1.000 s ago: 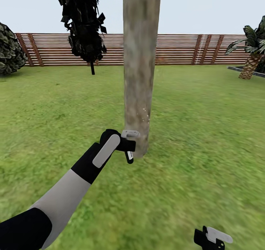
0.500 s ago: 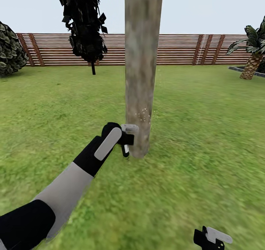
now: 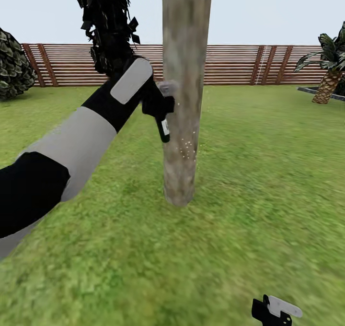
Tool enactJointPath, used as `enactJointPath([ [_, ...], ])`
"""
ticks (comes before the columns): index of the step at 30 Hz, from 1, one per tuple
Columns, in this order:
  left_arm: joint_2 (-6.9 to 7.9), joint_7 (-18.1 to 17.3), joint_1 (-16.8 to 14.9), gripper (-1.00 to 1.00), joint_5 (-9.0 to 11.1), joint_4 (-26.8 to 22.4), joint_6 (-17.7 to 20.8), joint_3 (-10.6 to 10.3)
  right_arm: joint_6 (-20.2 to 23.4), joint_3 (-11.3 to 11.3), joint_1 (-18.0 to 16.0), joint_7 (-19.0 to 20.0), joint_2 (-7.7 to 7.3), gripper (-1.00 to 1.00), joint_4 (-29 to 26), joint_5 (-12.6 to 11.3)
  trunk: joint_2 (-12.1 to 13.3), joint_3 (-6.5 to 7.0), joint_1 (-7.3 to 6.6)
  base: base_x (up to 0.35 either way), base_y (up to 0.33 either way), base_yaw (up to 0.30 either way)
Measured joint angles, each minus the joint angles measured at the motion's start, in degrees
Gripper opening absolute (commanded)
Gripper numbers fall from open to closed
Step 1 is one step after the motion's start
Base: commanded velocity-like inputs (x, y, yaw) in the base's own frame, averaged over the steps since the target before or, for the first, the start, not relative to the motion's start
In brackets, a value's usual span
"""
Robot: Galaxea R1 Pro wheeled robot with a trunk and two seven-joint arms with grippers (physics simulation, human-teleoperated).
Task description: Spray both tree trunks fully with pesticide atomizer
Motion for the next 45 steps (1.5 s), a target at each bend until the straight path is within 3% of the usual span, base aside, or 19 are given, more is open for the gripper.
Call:
enactJointPath([
  [5,0.0,0.6,-10.7,-1.0,7.8,4.9,-0.1,0.0,0.0,0.0,0.0,0.0,0.02,-1.0,0.0,0.0,0.0,0.0,0.06,0.0,0.0,0.0],
  [10,0.0,3.5,-13.9,-1.0,11.7,5.4,-0.1,0.0,0.0,0.0,0.0,0.0,0.02,-1.0,0.0,0.0,0.0,0.0,0.06,0.0,0.0,0.0],
  [16,0.0,4.0,-19.1,-1.0,13.3,7.4,0.0,0.0,0.0,0.0,0.0,0.0,0.02,-1.0,0.1,0.0,0.0,-0.01,0.07,0.0,0.0,0.0],
  [19,0.0,4.0,-22.8,-1.0,16.6,8.2,-0.1,0.0,0.0,0.0,0.0,0.0,0.02,-1.0,0.1,0.0,0.0,-0.01,0.06,0.0,0.0,0.0],
  [22,0.0,4.0,-23.7,-1.0,18.8,8.2,0.0,0.0,0.0,0.0,0.0,0.0,0.02,-1.0,0.1,0.0,0.0,-0.01,0.07,0.0,0.0,0.0],
  [25,0.0,4.0,-25.8,-1.0,23.0,7.7,-0.1,0.0,0.0,0.1,0.0,0.0,0.02,-1.0,0.5,0.0,0.0,-0.01,0.07,0.0,0.0,0.0],
  [29,0.0,4.0,-26.2,-1.0,26.1,5.4,-0.1,-0.1,0.0,0.1,0.0,0.0,0.02,-1.0,0.7,0.0,0.0,-0.01,0.07,0.0,0.0,0.0],
  [32,0.0,4.0,-24.8,-1.0,26.7,3.2,0.0,-0.3,0.0,0.1,0.0,0.0,0.02,-1.0,0.7,0.0,0.0,-0.02,0.08,0.0,0.0,0.0],
  [34,0.0,4.1,-21.7,-1.0,27.1,0.9,0.0,-2.4,0.0,0.1,0.0,0.0,-0.02,-1.0,0.7,0.0,0.0,-0.03,0.09,0.0,0.0,0.0],
  [36,0.0,4.7,-17.2,-1.0,27.2,-1.8,0.0,-6.7,0.0,0.1,0.0,0.0,-0.05,-1.0,0.7,0.1,0.0,-0.03,0.11,0.0,0.0,0.0],
  [37,0.0,4.9,-15.7,-1.0,27.0,-2.6,0.0,-7.6,0.0,0.1,0.0,0.0,-0.05,-1.0,0.7,0.0,0.0,-0.03,0.09,0.0,0.0,0.0],
  [39,0.0,6.9,-9.5,-1.0,26.9,-5.7,0.0,-9.9,0.0,0.1,0.0,0.0,-0.06,-1.0,0.7,0.0,0.0,-0.03,0.12,0.0,0.0,0.0],
  [42,0.0,10.8,-3.0,-1.0,26.7,-9.3,0.0,-10.9,0.0,0.1,0.0,0.0,-0.07,-1.0,0.7,0.0,0.0,-0.03,0.11,0.0,0.0,0.0],
  [44,0.0,15.1,4.0,-1.0,26.9,-14.2,-0.2,-11.3,0.0,0.1,0.0,0.0,-0.07,-1.0,0.7,0.1,0.0,-0.03,0.11,0.0,0.0,0.0],
  [45,0.0,15.7,5.4,-1.0,26.7,-15.3,-0.1,-11.3,0.0,0.1,0.0,0.0,-0.07,-1.0,0.7,0.0,0.0,-0.02,0.08,0.0,0.0,0.0],
])
